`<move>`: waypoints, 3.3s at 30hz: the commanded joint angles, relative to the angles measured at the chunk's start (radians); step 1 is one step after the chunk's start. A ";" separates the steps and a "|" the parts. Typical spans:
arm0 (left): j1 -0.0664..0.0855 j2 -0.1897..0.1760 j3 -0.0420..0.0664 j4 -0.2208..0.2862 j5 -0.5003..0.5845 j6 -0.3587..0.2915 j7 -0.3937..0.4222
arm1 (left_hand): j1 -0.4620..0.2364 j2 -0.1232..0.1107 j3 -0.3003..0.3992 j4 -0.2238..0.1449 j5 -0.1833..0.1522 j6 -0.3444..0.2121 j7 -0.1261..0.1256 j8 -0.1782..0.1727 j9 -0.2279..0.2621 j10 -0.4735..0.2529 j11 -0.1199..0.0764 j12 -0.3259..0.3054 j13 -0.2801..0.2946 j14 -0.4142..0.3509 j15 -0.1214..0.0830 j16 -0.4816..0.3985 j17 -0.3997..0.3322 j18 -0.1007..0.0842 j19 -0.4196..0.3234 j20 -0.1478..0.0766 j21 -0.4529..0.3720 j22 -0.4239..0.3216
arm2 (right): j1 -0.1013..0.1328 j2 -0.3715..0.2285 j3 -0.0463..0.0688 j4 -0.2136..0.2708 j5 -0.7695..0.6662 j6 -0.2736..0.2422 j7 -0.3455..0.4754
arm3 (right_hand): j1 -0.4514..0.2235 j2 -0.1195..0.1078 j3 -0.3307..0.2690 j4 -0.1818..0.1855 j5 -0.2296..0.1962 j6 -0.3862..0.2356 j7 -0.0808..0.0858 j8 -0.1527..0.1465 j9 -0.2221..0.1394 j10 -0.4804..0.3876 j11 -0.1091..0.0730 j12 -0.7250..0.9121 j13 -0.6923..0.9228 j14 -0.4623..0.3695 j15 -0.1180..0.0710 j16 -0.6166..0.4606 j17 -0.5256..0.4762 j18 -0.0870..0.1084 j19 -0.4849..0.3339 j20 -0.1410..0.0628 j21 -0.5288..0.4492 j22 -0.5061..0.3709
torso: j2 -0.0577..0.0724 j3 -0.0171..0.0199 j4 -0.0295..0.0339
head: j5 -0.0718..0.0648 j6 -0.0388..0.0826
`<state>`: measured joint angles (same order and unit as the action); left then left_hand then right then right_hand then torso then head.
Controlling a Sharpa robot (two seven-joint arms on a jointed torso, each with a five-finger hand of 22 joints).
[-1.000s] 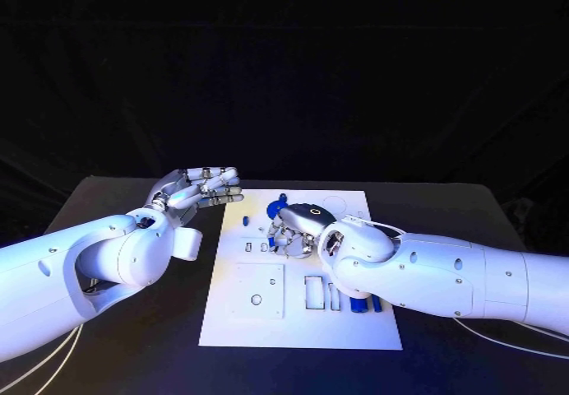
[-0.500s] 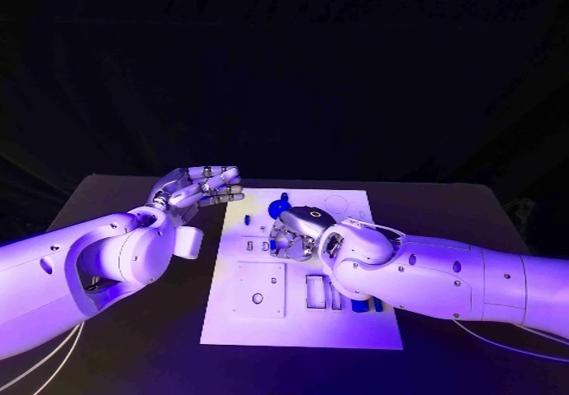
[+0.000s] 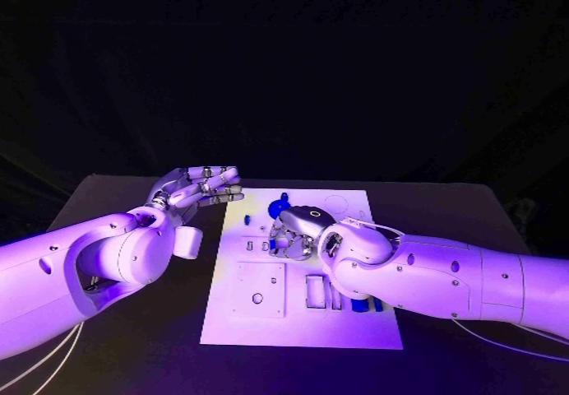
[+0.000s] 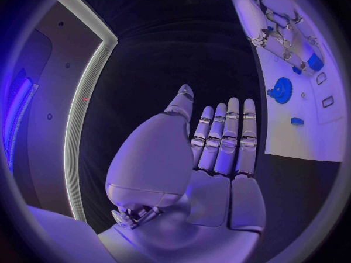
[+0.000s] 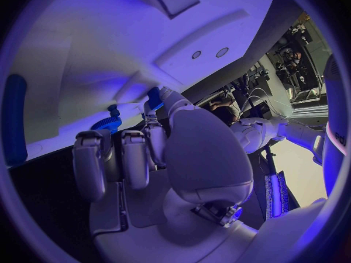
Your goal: Assemble the parts on the task board
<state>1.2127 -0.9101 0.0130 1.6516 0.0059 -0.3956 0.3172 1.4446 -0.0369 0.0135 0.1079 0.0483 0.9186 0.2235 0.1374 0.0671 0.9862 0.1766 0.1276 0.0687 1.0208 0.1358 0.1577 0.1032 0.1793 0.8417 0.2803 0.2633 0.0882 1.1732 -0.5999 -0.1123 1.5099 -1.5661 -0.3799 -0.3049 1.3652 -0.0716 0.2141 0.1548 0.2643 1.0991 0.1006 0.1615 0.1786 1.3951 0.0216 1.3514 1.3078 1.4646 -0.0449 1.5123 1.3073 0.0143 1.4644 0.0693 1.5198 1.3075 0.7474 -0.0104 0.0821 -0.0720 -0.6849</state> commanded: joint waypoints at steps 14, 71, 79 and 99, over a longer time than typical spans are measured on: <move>0.001 0.001 0.001 0.002 -0.004 0.009 0.005 | 0.004 0.011 -0.001 -0.007 0.003 -0.006 0.000 -0.004 0.000 -0.006 0.003 -0.006 -0.001 -0.001 0.007 -0.006 0.001 0.005 0.006 0.000 -0.005 -0.002 | -0.004 0.009 -0.002 -0.009 -0.014 -0.006 -0.015 | -0.030 -0.018 0.005 0.015 -0.009 -0.046 0.020 -0.023 -0.013 -0.019 0.017 -0.021 0.017 0.080 0.013 -0.004 0.152 0.004 0.061 0.006 -0.010 0.217 | 0.000 -0.0006 -0.0006 | -0.005 0.003; 0.041 0.117 0.000 -0.176 -0.809 0.349 -0.685 | -0.166 0.021 -0.114 0.178 0.004 0.191 -0.140 0.091 0.106 0.300 -0.168 0.537 0.455 0.497 -0.189 1.278 1.255 -0.035 0.473 -0.247 0.773 0.595 | 0.122 -0.368 0.010 0.212 0.634 -0.177 0.306 | -0.016 -0.056 -0.088 0.098 0.047 -0.112 0.045 -0.026 -0.021 -0.115 0.041 -0.103 -0.078 0.066 0.036 -0.036 0.107 0.025 0.012 0.031 -0.090 0.170 | -0.047 0.0166 -0.0269 | 0.044 -0.004; 0.066 0.211 -0.004 -0.240 -0.994 0.467 -0.846 | -0.197 0.040 -0.165 0.180 0.004 0.166 -0.145 0.147 0.178 0.269 -0.176 0.762 0.690 0.500 -0.199 1.291 1.283 -0.062 0.520 -0.252 0.913 0.791 | 0.125 -0.386 0.009 0.202 0.637 -0.169 0.294 | -0.017 -0.054 -0.089 0.097 0.058 -0.110 0.044 -0.024 -0.020 -0.115 0.040 -0.104 -0.080 0.065 0.034 -0.039 0.103 0.025 0.011 0.030 -0.092 0.169 | -0.052 0.0208 -0.0292 | 0.052 -0.009; 0.108 0.391 -0.023 -0.392 -1.036 0.602 -0.981 | -0.242 0.048 -0.217 0.184 0.003 0.136 -0.156 0.219 0.277 0.292 -0.184 0.912 0.849 0.501 -0.207 1.288 1.289 -0.090 0.567 -0.259 1.041 0.979 | 0.124 -0.382 0.007 0.185 0.628 -0.163 0.272 | -0.020 -0.054 -0.092 0.098 0.070 -0.110 0.043 -0.023 -0.020 -0.117 0.039 -0.107 -0.084 0.064 0.033 -0.044 0.096 0.027 0.007 0.029 -0.099 0.165 | -0.048 0.0188 -0.0293 | 0.060 -0.026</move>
<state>1.3191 -0.5254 -0.0103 1.2646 -1.0129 0.1531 -0.6289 1.2114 0.0090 -0.1989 0.2926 0.0558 1.0594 0.0677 0.3504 0.3435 1.2757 -0.0055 1.0346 0.9178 1.4656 -0.0627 1.4455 1.3079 0.1011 1.4012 0.0213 1.3002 1.0676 1.2979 -0.9833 -0.1052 1.6964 -0.9332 -0.5568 -0.0290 1.3486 -0.1355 0.1229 0.2508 0.3309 0.9810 0.1444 0.1349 0.1571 1.2773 0.0680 1.2484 1.2244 1.4681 -0.0054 1.4715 1.3074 0.0298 1.4680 0.1017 1.4268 1.3073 0.6984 0.0090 0.0525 -0.0121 -0.7089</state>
